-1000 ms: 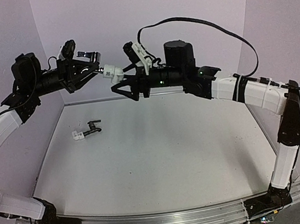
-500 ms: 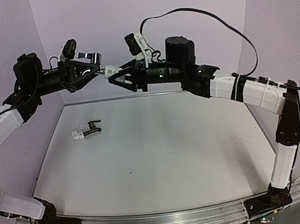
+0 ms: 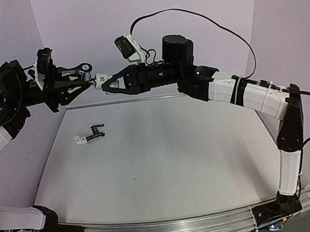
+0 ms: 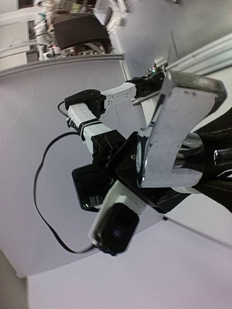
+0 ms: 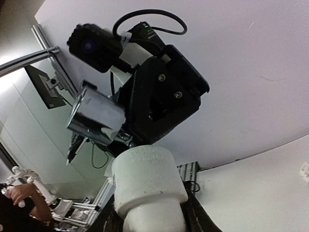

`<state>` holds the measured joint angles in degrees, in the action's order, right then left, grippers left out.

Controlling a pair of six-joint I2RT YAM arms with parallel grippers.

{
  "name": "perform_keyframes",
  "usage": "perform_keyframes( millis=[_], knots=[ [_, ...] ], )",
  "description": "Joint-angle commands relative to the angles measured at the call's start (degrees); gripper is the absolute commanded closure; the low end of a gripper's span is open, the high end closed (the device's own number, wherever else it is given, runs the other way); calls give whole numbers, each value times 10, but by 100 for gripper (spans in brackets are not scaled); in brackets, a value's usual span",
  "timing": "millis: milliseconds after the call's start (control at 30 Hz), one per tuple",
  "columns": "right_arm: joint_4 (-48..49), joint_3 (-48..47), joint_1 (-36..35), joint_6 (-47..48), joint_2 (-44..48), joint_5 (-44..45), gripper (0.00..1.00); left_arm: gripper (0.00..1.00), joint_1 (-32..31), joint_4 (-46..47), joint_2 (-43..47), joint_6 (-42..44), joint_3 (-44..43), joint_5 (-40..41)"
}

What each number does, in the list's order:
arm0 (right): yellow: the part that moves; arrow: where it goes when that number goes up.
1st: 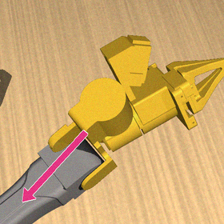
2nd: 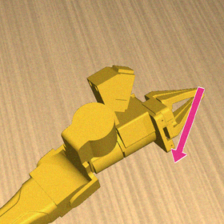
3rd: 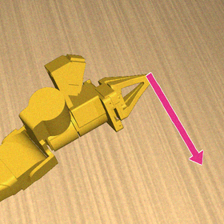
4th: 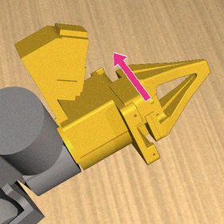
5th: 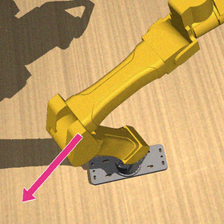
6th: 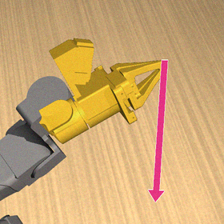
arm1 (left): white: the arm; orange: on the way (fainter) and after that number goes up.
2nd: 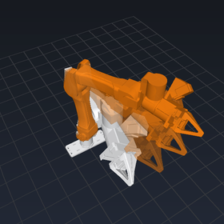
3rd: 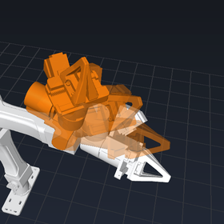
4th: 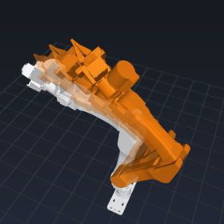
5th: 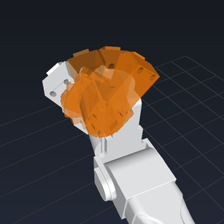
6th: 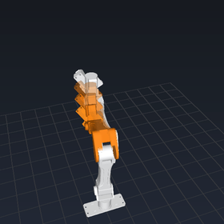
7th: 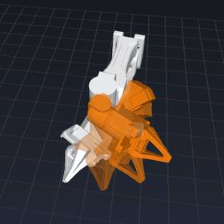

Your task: Install the water faucets

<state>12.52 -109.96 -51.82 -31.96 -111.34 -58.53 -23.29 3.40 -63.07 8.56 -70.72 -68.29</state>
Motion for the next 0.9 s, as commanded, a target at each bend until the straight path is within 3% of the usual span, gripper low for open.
perform_keyframes(
  millis=[0,233,367,433,533,633,700,800,867],
  knots=[
    [41,-63,38,-123,-21,-16,100,100,-9,25,-2,262,-1,-157],
    [39,-69,76,-197,-19,-22,100,100,16,28,-89,388,-66,-263],
    [37,-46,91,-198,4,-11,100,100,41,27,-108,424,-82,-278],
    [23,-31,96,-172,19,-1,85,100,47,25,-120,416,-95,-265],
    [8,31,104,-98,63,39,45,100,47,21,-132,369,-104,-236],
    [-4,94,115,1,113,92,15,100,47,21,-135,280,-102,-218],
    [-25,117,119,67,138,130,9,100,45,21,-135,207,-98,-192],
    [-66,124,119,159,157,167,7,100,42,21,-138,77,-94,-107],
    [-78,127,118,207,162,168,7,100,39,24,-144,-48,-99,-8]
  ],
)
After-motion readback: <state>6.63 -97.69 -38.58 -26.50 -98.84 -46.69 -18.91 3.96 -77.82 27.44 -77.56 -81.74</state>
